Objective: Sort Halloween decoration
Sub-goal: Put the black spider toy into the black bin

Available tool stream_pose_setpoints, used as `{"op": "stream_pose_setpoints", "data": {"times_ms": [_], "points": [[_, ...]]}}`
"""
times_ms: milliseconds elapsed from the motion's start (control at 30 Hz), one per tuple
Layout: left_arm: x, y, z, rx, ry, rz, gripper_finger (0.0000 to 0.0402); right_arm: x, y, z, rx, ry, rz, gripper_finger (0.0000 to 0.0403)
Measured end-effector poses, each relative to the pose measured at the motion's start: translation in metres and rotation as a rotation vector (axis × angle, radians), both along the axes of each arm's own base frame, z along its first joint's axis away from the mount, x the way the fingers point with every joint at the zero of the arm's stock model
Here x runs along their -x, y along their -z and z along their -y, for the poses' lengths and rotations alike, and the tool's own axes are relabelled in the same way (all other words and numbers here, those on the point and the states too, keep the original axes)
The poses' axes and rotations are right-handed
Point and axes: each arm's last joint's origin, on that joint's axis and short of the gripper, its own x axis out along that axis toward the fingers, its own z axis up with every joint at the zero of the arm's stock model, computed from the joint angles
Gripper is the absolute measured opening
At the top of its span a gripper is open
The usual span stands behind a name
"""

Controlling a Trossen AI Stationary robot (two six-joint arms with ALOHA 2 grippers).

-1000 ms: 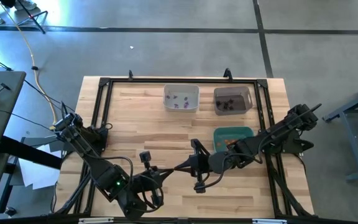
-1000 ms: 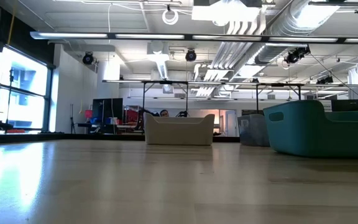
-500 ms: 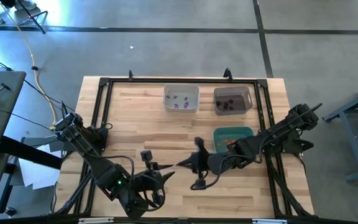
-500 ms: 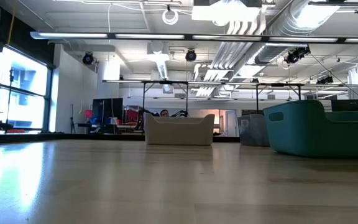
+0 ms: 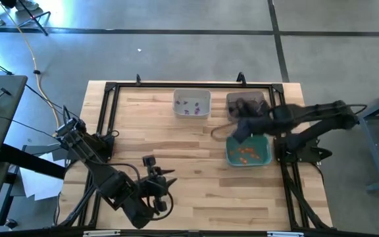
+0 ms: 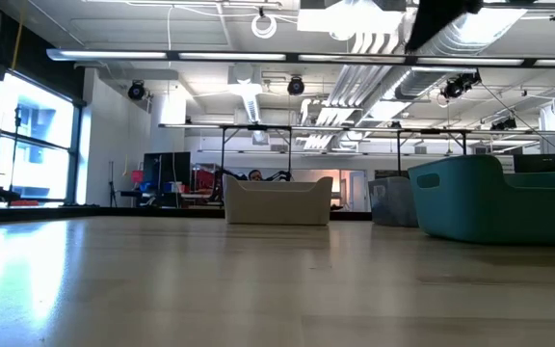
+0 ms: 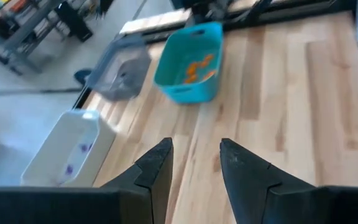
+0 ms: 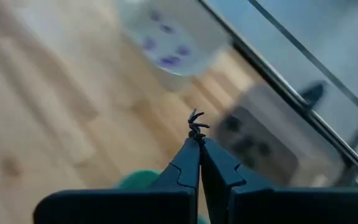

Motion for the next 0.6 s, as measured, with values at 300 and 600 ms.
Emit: {"op": "stream_pose_setpoints", "data": {"times_ms": [300,600], "points": [[0.011,0.008,-0.021,-0.026,-0.15,-0.086,0.0122,0.029,0.025,0.081,-0.083,0.149,-0.051,0.0],[0.018,0.009,-0.037,-0.071,-0.261,-0.097,0.0122,0.046,0.098,0.152,-0.323,0.183,0.06,0.0]]}}
